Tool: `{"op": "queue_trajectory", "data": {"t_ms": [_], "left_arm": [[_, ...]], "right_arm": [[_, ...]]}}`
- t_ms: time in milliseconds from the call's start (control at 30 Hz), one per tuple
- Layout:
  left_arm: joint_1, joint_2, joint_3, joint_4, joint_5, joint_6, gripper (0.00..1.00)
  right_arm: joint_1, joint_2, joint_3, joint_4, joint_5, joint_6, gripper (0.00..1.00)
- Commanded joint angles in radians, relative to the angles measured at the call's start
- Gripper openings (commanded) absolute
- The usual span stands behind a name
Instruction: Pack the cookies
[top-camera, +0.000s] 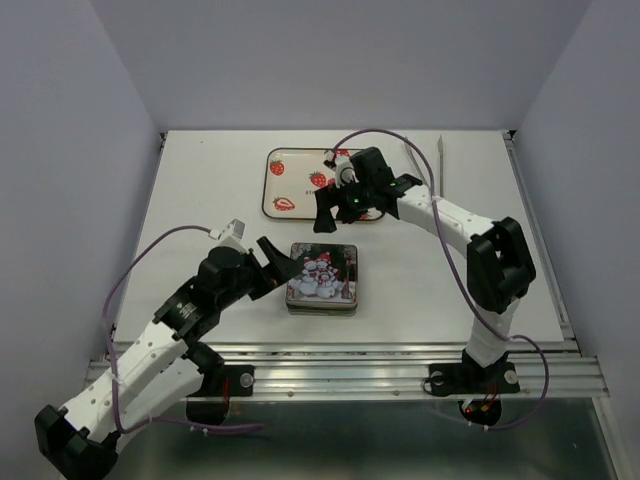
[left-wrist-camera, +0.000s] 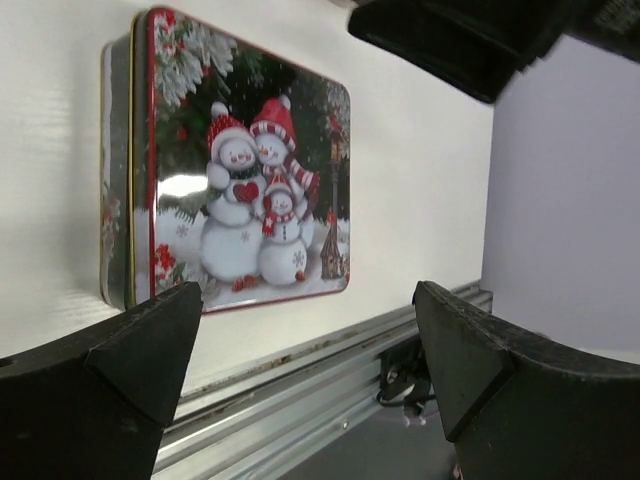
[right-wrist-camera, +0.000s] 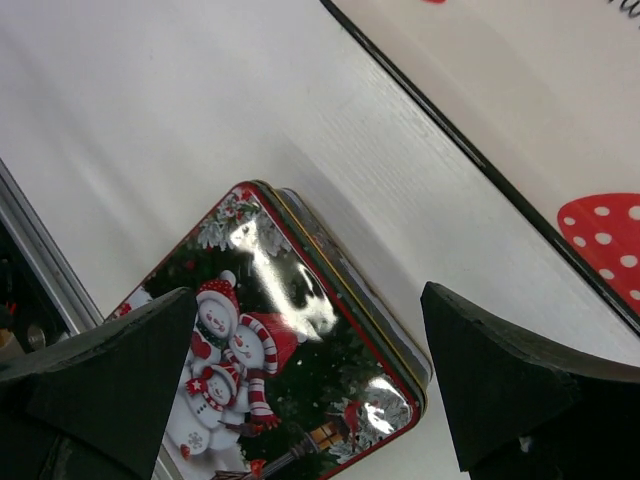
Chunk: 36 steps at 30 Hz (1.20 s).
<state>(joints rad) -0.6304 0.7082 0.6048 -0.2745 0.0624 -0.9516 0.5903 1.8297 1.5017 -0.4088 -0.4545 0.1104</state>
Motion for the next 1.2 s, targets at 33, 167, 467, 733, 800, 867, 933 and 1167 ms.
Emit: {"op": "queue_trajectory", "data": {"t_ms": [33, 167, 467, 733, 800, 867, 933, 1167], "left_arm": [[-0.009, -0.174, -0.187, -0.015, 0.115, -0.074, 0.99], [-0.009, -0.298, -0.336, 0.056, 0.171, -0.179, 0.99], [-0.018, -0.3, -0.508, 0.288, 0.136, -0.251, 0.99], [-0.02, -0.188, -0.528, 0.44, 0.086, -0.237, 0.99], [-0.018, -0.15, -0.53, 0.487, 0.077, -0.23, 0.99], [-0.018, -0.128, -0.527, 0.508, 0.074, -0.22, 0.99], [-0.018, -0.107, -0.528, 0.526, 0.068, -0.219, 0.99], [-0.02, -0.092, -0.536, 0.574, 0.057, -0.222, 0.99]], "right_arm": [[0.002, 0.06, 0.06, -0.008, -0.065, 0.017, 1.0], [0.002, 0.126, 0.091, -0.021, -0.102, 0.018, 1.0], [0.02, 0.164, 0.065, -0.028, -0.131, 0.009, 1.0], [0.02, 0.155, 0.045, -0.039, -0.168, -0.015, 1.0], [0.02, 0.152, 0.043, -0.045, -0.171, -0.024, 1.0], [0.02, 0.146, 0.034, -0.047, -0.177, -0.041, 1.0], [0.02, 0.148, 0.037, -0.061, -0.176, -0.052, 1.0], [0.02, 0.158, 0.045, -0.093, -0.216, -0.098, 1.0]]}}
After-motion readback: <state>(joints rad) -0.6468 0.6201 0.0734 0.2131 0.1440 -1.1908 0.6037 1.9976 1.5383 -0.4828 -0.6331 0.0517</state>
